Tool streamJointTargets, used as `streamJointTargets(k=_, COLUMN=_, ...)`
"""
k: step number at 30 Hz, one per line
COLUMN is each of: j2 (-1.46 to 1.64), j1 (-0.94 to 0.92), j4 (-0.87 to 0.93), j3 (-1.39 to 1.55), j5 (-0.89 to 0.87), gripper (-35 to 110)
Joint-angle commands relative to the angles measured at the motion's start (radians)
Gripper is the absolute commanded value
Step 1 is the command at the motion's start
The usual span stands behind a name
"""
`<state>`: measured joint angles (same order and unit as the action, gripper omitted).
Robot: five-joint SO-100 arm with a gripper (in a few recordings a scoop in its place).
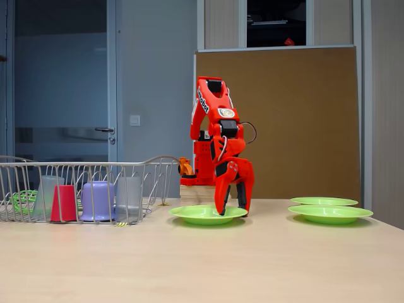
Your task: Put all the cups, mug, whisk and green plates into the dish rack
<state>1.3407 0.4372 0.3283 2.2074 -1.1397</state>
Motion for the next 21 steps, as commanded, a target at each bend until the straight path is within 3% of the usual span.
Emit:
streamJointTargets(k=1, j2=0.003, j1=-0.009, j4=-0.023, j3=0.029, j5=0.008, gripper=26)
streamJointTargets(k=11, j2=-0.044, j1=-0.052, j4=-0.11, j3=0.071, j5=0.012, gripper=17)
streamJointTargets(k=21, j2=-0.064, j1=-0.12, j4=-0.028, j3=0.011, j5=0.064, gripper=0)
